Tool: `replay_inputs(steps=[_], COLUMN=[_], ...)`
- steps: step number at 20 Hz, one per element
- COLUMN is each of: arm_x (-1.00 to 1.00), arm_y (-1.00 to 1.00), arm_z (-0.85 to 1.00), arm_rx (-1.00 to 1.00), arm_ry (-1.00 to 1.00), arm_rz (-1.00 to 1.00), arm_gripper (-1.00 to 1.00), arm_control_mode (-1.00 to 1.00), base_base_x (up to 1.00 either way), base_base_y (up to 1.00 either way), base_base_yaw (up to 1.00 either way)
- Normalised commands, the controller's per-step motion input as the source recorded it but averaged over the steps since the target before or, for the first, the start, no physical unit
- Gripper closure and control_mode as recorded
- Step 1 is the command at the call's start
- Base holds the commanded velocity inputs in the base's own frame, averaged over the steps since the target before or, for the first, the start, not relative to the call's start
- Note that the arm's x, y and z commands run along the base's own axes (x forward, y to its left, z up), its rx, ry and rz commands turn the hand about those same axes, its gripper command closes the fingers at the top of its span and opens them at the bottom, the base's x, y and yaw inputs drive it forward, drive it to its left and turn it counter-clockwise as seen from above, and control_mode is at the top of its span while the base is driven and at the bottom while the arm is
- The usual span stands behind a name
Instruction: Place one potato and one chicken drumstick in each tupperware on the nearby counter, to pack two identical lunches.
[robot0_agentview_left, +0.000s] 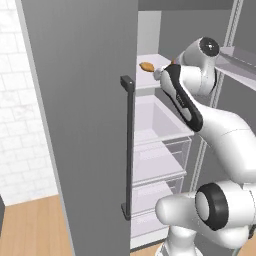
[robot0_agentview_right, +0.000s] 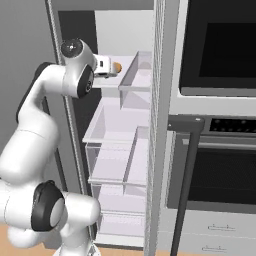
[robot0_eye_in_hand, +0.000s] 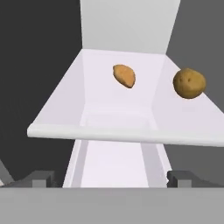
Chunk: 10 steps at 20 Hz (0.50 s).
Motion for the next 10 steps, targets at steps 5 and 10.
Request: replay_inputs(steps=[5,10], arm_x=[0.80,0.77], arm_y=[0.00,0.00], arm_z=[0.00,-0.01], arm_rx=[0.04,0.03], arm_ry=[0.07,0.01], arm_rz=[0.00,0.00], arm_gripper=[-1.00,-1.00], arm_control_mode=[-1.00,-1.00], base_base_x=[0.00,0.00], base_base_y=[0.00,0.00], base_base_yaw=[0.00,0.00])
